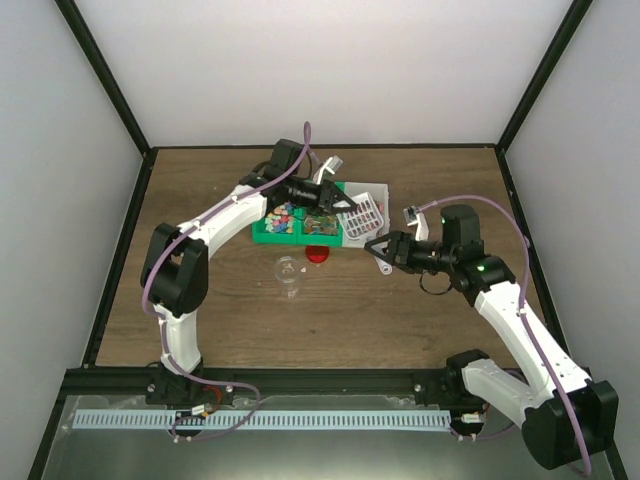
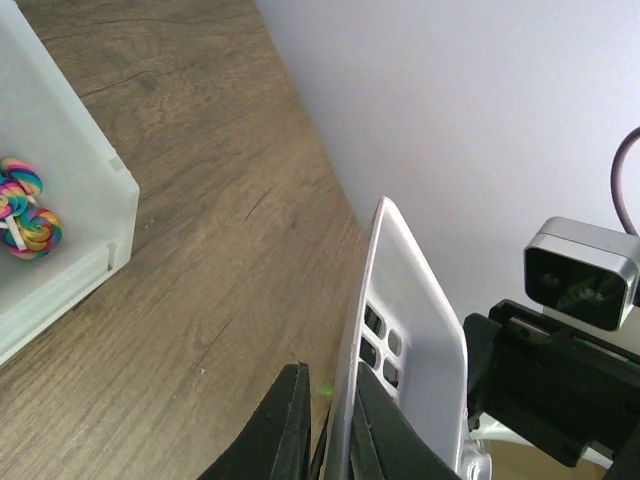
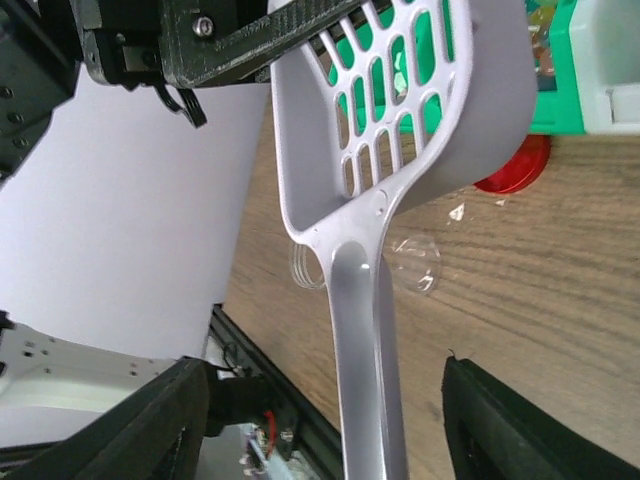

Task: Pack the candies
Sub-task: Pick up the spatula from the center of the board.

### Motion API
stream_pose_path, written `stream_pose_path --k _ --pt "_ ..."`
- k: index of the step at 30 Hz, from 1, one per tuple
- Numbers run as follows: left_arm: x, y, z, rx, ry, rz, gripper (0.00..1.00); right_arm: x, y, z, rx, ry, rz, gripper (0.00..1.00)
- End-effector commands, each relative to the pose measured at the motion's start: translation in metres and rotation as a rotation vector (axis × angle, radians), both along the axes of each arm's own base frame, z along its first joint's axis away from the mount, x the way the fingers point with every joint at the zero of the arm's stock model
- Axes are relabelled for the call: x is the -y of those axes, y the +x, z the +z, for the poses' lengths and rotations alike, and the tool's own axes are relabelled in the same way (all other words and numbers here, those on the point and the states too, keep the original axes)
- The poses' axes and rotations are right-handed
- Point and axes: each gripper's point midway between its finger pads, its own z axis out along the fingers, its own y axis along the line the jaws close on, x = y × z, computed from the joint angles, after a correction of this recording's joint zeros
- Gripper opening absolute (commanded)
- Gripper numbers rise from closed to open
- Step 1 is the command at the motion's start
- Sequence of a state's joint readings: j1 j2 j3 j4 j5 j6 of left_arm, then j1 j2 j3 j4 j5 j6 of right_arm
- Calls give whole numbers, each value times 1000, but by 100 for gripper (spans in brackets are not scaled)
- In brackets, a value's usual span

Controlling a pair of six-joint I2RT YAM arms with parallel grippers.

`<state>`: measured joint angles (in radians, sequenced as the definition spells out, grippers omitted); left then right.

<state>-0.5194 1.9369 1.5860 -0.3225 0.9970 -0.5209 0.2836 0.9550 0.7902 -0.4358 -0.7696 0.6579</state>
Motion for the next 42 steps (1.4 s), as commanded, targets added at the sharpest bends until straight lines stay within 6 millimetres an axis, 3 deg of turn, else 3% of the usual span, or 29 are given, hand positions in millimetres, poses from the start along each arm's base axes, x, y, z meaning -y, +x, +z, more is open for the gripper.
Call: stream_pose_path --k 1,9,15,19,34,42 --pt "0 9 17 46 -38 2 4 -4 1 15 30 48 19 62" --pt "0 17 9 18 -54 27 4 -3 6 17 37 51 -2 39" --pt "-2 22 11 -5 -86 40 4 -1 7 19 49 45 -13 32" --pt "-2 25 12 -17 -99 46 4 1 8 23 65 38 -26 23" --pt "-2 15 13 -5 -140 -19 4 6 7 32 93 57 -40 34" --pt "1 19 16 -3 -153 -30 4 2 6 32 86 85 -5 20"
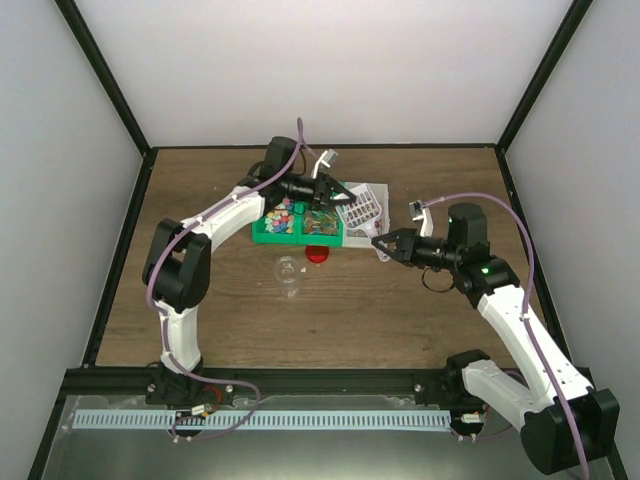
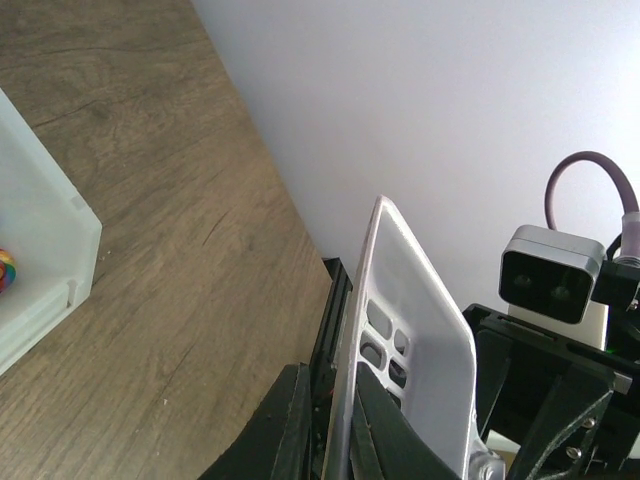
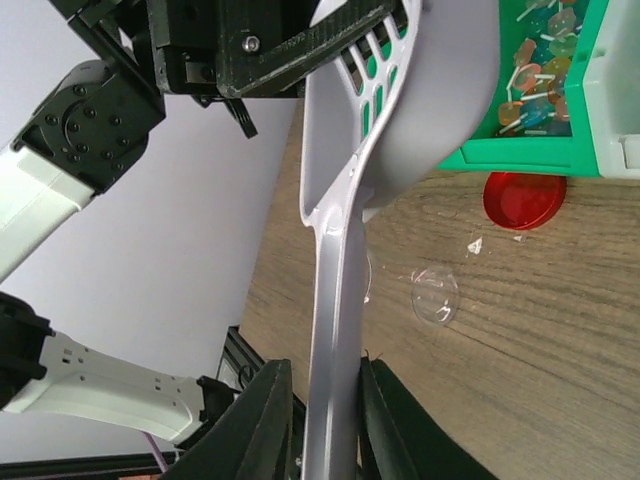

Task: Pack the candies
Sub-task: Pick up the spatula from the center of the board.

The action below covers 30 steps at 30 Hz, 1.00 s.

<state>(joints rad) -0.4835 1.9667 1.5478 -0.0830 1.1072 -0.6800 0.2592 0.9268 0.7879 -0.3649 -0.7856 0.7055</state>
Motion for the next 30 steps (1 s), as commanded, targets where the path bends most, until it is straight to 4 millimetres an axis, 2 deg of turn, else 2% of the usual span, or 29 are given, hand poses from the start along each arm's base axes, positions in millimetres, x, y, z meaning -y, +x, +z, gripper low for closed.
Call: stream_pose_path --k 1,6,15,16,18,20,26,30 --pt "2 6 4 30 -25 -11 4 -2 0 12 35 32 26 18" --pt "3 11 7 53 -28 15 4 -4 -1 11 33 36 42 19" --pt "1 10 3 48 -22 21 4 -7 -3 8 24 57 69 5" --pt "1 10 2 45 -20 23 4 -8 -3 8 24 62 73 5" --pt "1 10 0 45 -17 27 4 -9 -5 7 19 72 84 14" --pt "1 10 0 45 -18 26 4 -10 -5 8 19 79 92 18" --pt "2 11 0 50 -21 25 4 -12 -6 6 15 87 108 17" --pt "1 10 -2 44 -19 25 4 -12 -5 5 12 87 110 10"
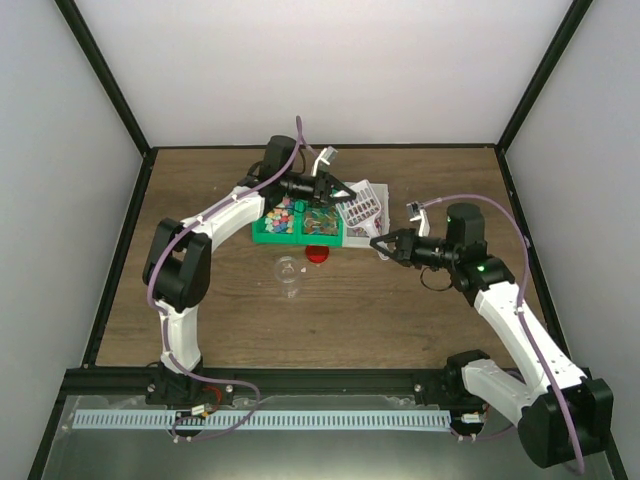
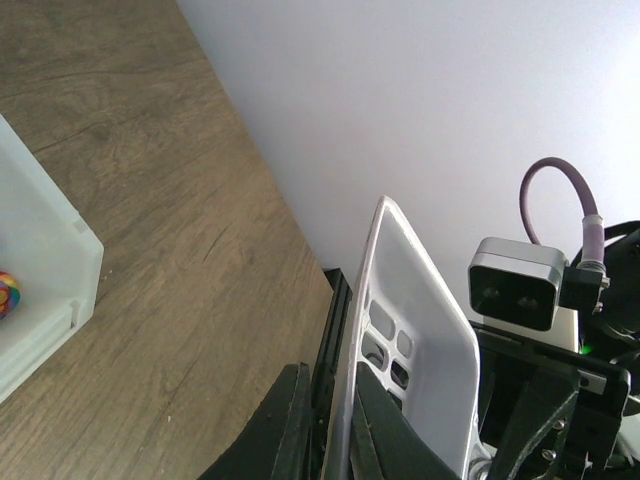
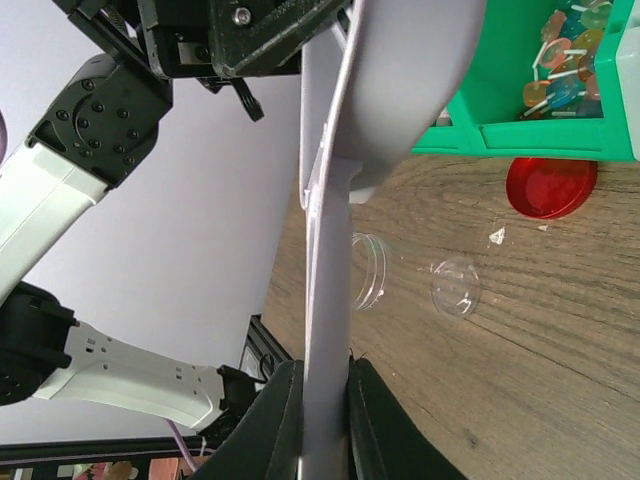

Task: Pack the candies
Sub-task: Pick up the spatula from the center of the board.

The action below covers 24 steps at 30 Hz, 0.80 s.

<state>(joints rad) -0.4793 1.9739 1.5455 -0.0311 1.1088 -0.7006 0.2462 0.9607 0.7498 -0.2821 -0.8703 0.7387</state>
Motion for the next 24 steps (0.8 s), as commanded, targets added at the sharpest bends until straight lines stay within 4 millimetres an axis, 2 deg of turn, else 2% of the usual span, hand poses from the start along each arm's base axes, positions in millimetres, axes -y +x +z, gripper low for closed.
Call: stream_pose_path --k 1,4,6,8,11,13,16,18,21,24 --pt "1 5 -5 27 1 18 4 -6 -5 10 39 32 56 8" --pt "0 3 -6 21 3 15 4 -6 -5 10 39 29 55 10" --pt "0 3 -7 17 5 15 4 -5 -4 10 41 26 50 16" --pt "0 3 -8 15 5 14 4 -3 -2 10 42 18 36 18" --pt "0 2 -7 22 1 8 4 2 0 14 58 16 13 11" --pt "0 0 -8 24 2 6 4 4 0 14 56 20 10 1" --pt "-1 1 -10 21 7 9 10 3 -1 14 53 30 18 1" --pt "-1 1 -11 21 8 11 11 3 -1 14 54 31 18 1" --pt "0 1 -12 20 7 8 4 3 -1 15 56 31 16 1" --pt "0 0 -10 25 1 0 4 4 0 14 52 29 10 15"
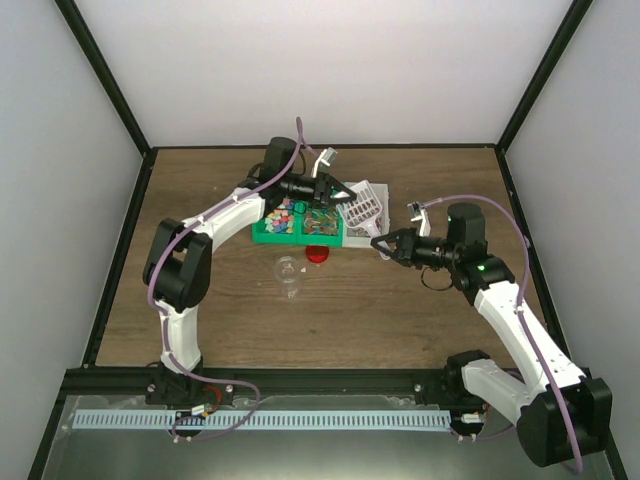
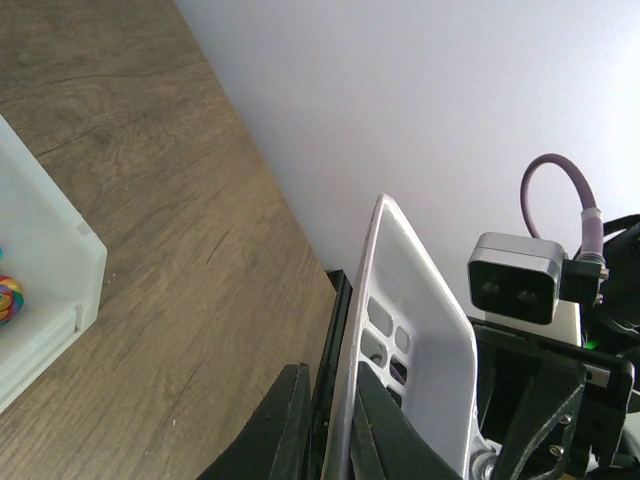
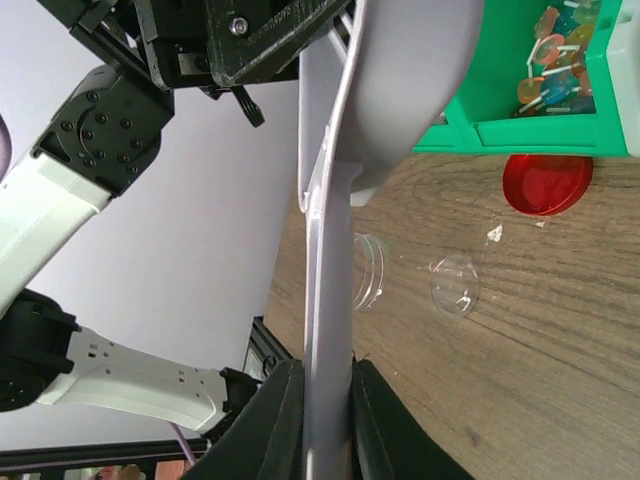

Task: Pack the candies
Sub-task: Pick up the spatula from the center of the board.

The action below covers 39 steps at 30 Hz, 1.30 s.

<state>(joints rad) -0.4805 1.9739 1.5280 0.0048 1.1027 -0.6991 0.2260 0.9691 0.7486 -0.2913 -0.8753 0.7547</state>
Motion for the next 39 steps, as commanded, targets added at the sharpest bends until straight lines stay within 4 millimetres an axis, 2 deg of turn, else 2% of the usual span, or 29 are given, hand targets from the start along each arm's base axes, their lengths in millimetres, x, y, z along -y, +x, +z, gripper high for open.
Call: stream_pose_path --k 1,14,16,19,28,29,31,34,35,39 --pt "-1 -2 -7 9 5 -8 4 -1 -4 18 85 25 29 16" --pt "-3 -4 -11 6 16 -12 4 2 -3 20 91 18 13 15" --pt "-3 -3 -12 5 17 -11 4 1 -3 20 93 18 15 7" --pt "-3 -4 -13 4 20 -10 4 1 -3 21 99 17 16 1" --pt "-7 6 -12 56 57 53 6 0 -3 21 82 29 24 1" --pt "-7 7 -12 54 59 57 11 -1 -3 21 78 34 26 1" --pt "-9 10 -16 43 70 73 53 -1 -3 21 68 41 26 1" --pt "-14 15 -20 30 91 106 95 -1 -1 17 36 47 17 1" --pt "-17 17 -19 31 97 124 99 -1 0 15 27 45 14 1" --pt "-40 37 -15 97 174 299 100 4 9 12 -2 9 -49 1"
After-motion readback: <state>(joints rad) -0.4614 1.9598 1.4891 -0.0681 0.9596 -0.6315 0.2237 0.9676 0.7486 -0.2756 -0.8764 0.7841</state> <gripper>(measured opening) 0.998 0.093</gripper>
